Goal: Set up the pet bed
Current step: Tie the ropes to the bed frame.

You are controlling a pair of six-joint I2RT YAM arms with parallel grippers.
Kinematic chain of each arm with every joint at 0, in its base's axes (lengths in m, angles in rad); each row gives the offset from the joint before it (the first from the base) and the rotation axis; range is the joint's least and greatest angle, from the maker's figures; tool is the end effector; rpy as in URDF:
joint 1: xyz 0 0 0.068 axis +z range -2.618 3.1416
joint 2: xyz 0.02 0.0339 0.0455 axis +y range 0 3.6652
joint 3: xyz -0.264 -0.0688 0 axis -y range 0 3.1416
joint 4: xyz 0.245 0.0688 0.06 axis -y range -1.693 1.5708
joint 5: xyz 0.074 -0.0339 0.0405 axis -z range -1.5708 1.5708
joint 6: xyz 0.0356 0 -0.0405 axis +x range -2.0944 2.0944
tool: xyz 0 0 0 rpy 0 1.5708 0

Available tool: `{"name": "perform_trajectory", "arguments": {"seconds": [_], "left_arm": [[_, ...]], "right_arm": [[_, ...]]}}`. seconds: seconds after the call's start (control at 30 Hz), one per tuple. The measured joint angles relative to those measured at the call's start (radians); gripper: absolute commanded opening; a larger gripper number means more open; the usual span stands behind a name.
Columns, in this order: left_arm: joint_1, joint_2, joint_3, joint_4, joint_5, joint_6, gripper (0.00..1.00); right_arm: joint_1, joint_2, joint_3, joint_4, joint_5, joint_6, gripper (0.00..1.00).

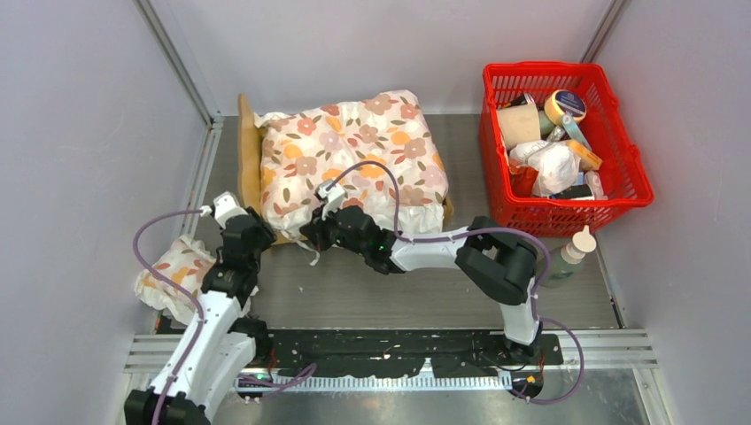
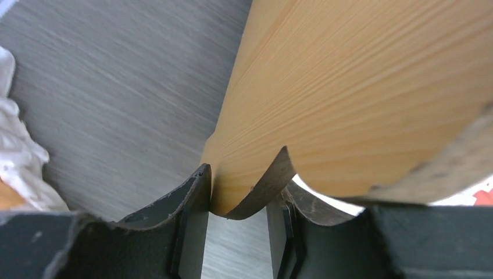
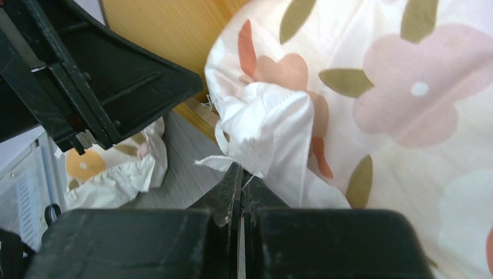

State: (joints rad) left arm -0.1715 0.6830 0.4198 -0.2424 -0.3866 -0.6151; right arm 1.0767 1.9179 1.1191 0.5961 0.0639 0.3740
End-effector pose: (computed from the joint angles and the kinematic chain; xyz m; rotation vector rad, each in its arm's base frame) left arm 0.1609 -0.0142 0.2225 -0.6730 1.9228 -0.0912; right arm 0.2064 0.3784 0.2060 -0.6018 1.7842 0.9732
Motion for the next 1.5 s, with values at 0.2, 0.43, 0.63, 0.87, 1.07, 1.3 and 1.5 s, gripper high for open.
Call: {"name": "perform_trajectory", "arguments": {"seconds": [0.2,0.43,0.63,0.87,1.07,1.3,1.5], "left_arm": [[0.154,0.135,0.076,0.061,0.129,0.02,0.46],[0.187,-0.09,0.014,0.045,0.23,-0.018,0.43],[0.138,-0.223,-0.102,0.006,0.306,-0.109,0.42],[0.025,-0.141,-0.185,0.008,0.315,-0.161,0.43],[-0.037,-0.02,-0.247,0.119,0.32,-0.198,0.46],[-0.071,0.108,-0.286,0.304,0.32,-0.216,0.47],[-0.087,0.241,-0.293,0.47,0.32,-0.22,0.48]], "right_arm": [[-0.019,0.102,0.163,-0.015,-0.016,-0.002,0.05],[-0.034,0.123,0.202,-0.045,-0.032,-0.003,0.05],[-0.04,0.125,0.203,-0.046,-0.04,-0.003,0.05],[-0.043,0.125,0.203,-0.045,-0.067,-0.003,0.05],[-0.043,0.125,0.203,-0.045,-0.081,-0.006,0.05],[-0.043,0.125,0.201,-0.044,-0.086,-0.007,0.05],[-0.043,0.125,0.183,-0.039,-0.092,-0.006,0.05]]}}
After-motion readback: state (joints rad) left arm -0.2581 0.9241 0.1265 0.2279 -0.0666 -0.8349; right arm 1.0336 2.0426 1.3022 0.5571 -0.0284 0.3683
